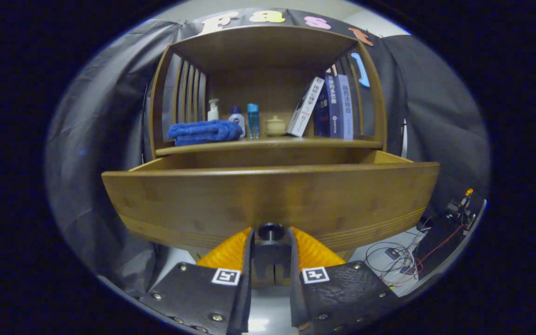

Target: Pull open the drawer, take out the items inside it, and place them on the countertop above the cabinet.

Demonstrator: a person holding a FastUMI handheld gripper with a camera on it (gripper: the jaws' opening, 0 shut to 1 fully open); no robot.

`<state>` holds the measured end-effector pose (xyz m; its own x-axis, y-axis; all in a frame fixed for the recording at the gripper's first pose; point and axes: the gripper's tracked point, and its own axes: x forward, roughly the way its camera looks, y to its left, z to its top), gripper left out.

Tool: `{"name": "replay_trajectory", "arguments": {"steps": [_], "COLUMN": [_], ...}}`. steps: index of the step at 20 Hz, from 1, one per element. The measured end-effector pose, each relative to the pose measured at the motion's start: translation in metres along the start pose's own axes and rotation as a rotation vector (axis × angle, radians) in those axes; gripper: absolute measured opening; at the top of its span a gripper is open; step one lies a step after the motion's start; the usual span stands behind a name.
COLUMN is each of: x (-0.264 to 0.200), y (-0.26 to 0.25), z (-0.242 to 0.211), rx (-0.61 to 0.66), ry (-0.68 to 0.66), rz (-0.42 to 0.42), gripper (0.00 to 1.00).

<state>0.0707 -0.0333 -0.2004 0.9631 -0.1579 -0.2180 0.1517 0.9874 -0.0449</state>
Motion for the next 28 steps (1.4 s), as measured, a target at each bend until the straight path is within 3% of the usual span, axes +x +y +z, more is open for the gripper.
{"name": "replay_trajectory", "arguments": {"steps": [13,16,19,24,28], "x": [-0.027,-0.029,-0.038,-0.051,-0.03], "y": [-0.001,0.001,0.007,0.01,0.003], "z": [-0.007,-0.003,0.018,0.08,0.105], "rx": [0.019,0.033,0.001,-0.026,-0.04], "ry": [-0.012,-0.013,-0.045,-0.149,-0.086], "rz": [-0.01,0.0,0.019,0.01,-0.014], "gripper": [0.34,0.43,0.52,0.52,0.52]}}
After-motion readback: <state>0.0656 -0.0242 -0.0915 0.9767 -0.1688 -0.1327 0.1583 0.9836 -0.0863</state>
